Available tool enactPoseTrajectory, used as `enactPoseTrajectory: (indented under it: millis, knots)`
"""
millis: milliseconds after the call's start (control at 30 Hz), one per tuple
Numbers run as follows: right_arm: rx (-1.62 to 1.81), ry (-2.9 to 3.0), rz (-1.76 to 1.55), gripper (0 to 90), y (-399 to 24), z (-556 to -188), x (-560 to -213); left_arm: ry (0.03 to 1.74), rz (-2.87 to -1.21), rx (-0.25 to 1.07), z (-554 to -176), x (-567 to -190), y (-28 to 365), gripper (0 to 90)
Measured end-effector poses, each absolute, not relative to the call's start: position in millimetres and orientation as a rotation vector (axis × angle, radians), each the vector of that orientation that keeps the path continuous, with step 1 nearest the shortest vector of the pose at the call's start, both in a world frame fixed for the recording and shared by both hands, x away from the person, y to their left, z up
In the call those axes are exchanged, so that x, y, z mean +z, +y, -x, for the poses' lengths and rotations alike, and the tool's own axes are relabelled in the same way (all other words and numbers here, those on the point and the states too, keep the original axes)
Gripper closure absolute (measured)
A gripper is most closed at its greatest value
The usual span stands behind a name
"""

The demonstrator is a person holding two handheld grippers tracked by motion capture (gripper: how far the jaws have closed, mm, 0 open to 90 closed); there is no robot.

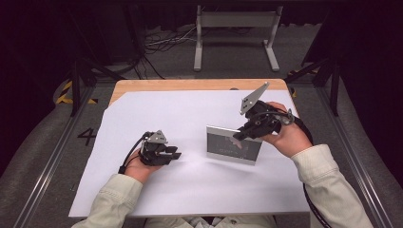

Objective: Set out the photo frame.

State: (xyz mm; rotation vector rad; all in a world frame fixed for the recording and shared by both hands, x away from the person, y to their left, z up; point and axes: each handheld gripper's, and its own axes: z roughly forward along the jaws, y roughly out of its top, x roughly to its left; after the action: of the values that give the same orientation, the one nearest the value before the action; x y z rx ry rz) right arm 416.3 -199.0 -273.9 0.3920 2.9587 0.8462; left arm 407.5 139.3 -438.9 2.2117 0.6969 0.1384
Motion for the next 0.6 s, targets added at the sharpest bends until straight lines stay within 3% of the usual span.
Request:
enactPoseTrajectory:
  millis: [600]
  knots:
    - [0.864,3.020,-0.176,84.1,-188,-428,-279,0.699,-2.210,0.129,-408,-440,140,66.3]
